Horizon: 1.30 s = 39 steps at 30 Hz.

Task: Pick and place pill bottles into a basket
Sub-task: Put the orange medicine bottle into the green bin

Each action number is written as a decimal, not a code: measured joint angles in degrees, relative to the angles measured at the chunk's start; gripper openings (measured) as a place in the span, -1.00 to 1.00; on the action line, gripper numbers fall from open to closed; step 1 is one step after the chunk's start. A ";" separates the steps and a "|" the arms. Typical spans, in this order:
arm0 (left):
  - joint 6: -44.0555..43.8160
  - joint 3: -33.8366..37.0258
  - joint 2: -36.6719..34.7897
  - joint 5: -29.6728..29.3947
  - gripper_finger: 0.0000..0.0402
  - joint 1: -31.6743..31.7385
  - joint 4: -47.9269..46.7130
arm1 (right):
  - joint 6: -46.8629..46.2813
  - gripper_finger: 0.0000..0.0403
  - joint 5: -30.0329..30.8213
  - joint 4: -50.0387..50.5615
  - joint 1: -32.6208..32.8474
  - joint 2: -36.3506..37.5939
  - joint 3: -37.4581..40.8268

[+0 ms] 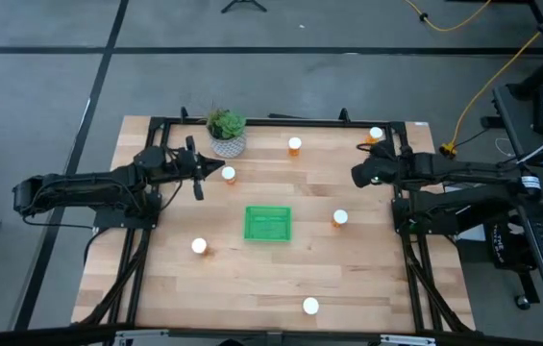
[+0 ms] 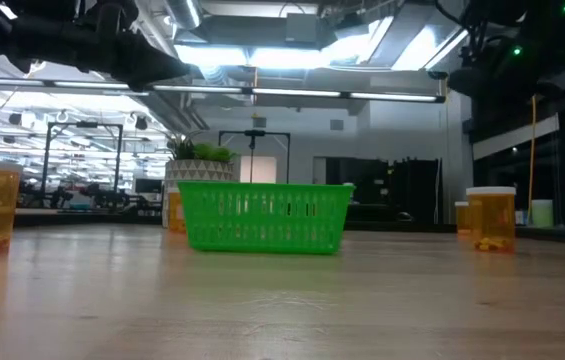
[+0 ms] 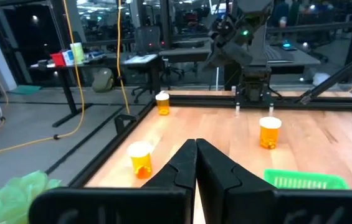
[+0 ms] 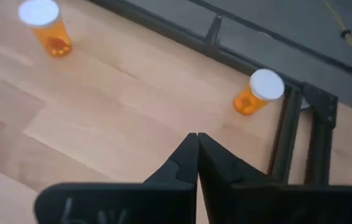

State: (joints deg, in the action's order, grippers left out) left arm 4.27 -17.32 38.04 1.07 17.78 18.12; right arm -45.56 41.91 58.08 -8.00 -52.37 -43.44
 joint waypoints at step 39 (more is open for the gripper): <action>-0.48 0.02 0.00 0.01 -0.98 0.00 0.21 | 1.33 0.30 0.05 -12.57 -20.16 -3.40 9.25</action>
State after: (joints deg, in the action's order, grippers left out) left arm 3.79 -17.30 38.04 1.08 17.78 18.33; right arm -44.23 41.97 45.50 -28.16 -55.77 -34.20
